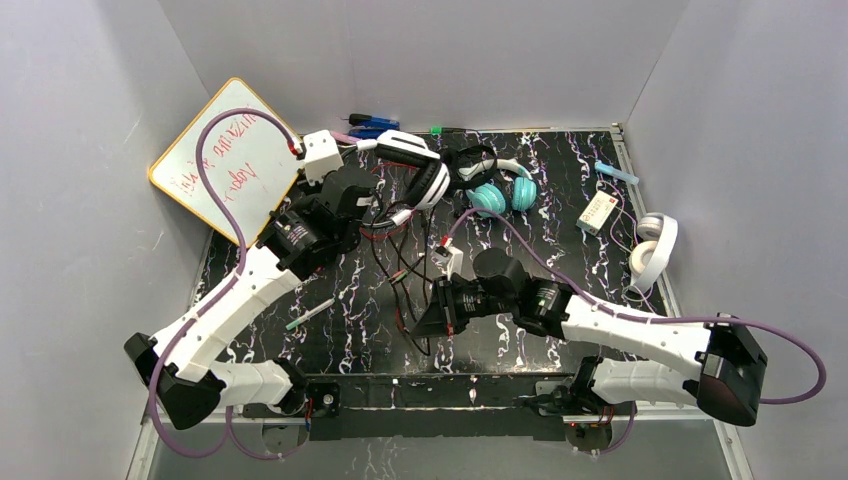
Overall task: Wrap the headphones
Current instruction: Wrap the headphones cable around the headphones.
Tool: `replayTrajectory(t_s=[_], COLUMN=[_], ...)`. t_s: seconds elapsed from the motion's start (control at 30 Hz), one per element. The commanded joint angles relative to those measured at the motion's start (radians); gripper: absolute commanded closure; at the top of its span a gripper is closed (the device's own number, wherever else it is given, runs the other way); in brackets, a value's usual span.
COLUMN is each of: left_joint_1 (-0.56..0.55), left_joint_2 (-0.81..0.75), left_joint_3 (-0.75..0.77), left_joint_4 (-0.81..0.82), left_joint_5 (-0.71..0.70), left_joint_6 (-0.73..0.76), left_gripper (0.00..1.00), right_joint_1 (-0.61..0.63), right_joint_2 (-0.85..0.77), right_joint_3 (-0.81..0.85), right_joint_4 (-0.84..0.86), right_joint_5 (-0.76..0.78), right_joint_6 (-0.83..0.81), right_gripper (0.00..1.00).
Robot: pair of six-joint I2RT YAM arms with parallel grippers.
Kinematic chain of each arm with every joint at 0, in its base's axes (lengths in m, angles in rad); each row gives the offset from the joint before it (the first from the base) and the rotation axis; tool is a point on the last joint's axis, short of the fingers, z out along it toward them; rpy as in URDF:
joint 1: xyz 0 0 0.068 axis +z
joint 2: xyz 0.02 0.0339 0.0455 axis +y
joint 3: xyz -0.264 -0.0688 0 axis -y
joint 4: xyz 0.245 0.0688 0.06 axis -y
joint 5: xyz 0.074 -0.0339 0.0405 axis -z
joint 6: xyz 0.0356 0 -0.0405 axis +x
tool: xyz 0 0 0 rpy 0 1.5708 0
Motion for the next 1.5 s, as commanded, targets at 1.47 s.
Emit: replayTrajectory(t_s=[1.47], left_joint_1=[0.141], left_joint_2=[-0.039], left_joint_3=[-0.253], left_joint_4=[0.877], left_joint_5=[1.627], left_joint_6=[-0.698], left_gripper=[1.0], right_joint_1=[-0.008], right_joint_2=[-0.37], right_joint_3=[-0.133], right_joint_4=[-0.021], right_joint_5=[0.19], right_joint_6=[-0.215], right_gripper=[0.99])
